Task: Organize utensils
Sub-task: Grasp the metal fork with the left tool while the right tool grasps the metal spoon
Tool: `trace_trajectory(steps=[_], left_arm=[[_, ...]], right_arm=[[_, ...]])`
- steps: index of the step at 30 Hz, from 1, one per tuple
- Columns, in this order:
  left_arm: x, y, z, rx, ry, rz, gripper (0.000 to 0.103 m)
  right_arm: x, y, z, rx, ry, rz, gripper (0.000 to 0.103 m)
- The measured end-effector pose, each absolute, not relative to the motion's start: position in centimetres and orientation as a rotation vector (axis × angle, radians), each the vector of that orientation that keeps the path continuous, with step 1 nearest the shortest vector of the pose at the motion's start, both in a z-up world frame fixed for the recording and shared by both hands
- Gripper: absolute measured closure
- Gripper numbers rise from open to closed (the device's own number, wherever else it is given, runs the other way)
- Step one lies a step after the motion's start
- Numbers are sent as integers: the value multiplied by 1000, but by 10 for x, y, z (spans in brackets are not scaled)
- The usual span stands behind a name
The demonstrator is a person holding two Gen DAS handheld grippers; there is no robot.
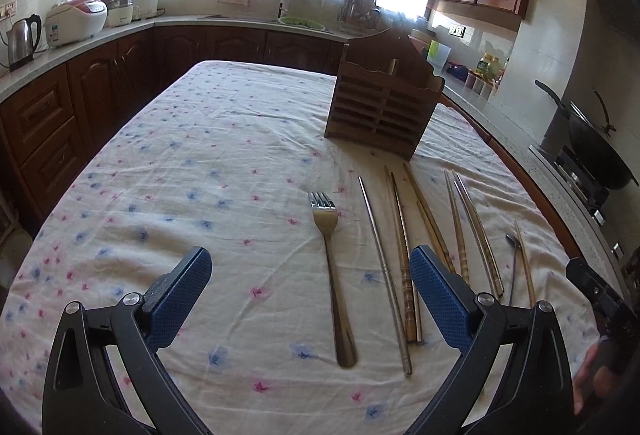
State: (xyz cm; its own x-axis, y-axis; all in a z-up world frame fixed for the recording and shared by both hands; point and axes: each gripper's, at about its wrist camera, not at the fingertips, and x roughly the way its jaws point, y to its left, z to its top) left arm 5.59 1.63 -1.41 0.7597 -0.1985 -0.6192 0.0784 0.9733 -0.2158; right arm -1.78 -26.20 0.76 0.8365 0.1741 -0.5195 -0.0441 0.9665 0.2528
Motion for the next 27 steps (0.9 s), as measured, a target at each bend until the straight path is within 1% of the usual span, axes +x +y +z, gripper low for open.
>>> trace_trajectory(steps=[2,3,5,6,8,10,11,14,17,18,20,21,22,23,24,25,27], left_arm=[[68,16,-17,-193,728,-179,7],[74,16,-19,-201,743,-190,10],[86,15,-21,-220,781,-215,13],[93,15,-23,-231,800,-227,17],[106,15,-28,-248,836,-240,21],[117,15,-33,-265,868,-255,27],[123,15,-35,-276,883,-260,29],[139,14,-44,-301,928,-281,33],[155,14,-52,-318,975,-302,41],[160,13,-56,-323,992,-310,46],[165,12,-57,-322,989,-318,48],[167,11,-57,-318,993,-324,52],[170,10,-58,-321,999,-333,59],[173,10,-59,-328,1006,-343,63],[175,10,-60,-336,1014,-353,72],[178,9,-62,-342,1023,-360,79],[181,9,-63,-351,1026,-372,81]], right_arm=[[-11,-267,4,266,601,127,9],[-6,-271,1,288,621,129,11],[5,-277,-5,328,671,129,20],[11,-281,-9,353,698,131,23],[24,-288,-18,399,756,130,33],[37,-297,-27,445,807,120,36],[42,-301,-30,466,828,112,38],[55,-313,-39,522,870,95,40],[67,-322,-44,554,895,85,41],[71,-325,-45,566,902,83,41],[78,-332,-48,597,907,89,43],[81,-336,-49,616,905,95,43],[83,-338,-49,632,905,98,43],[85,-340,-49,643,905,100,45],[87,-342,-50,655,905,102,46],[91,-344,-51,670,903,105,50],[95,-348,-55,696,908,106,64]])
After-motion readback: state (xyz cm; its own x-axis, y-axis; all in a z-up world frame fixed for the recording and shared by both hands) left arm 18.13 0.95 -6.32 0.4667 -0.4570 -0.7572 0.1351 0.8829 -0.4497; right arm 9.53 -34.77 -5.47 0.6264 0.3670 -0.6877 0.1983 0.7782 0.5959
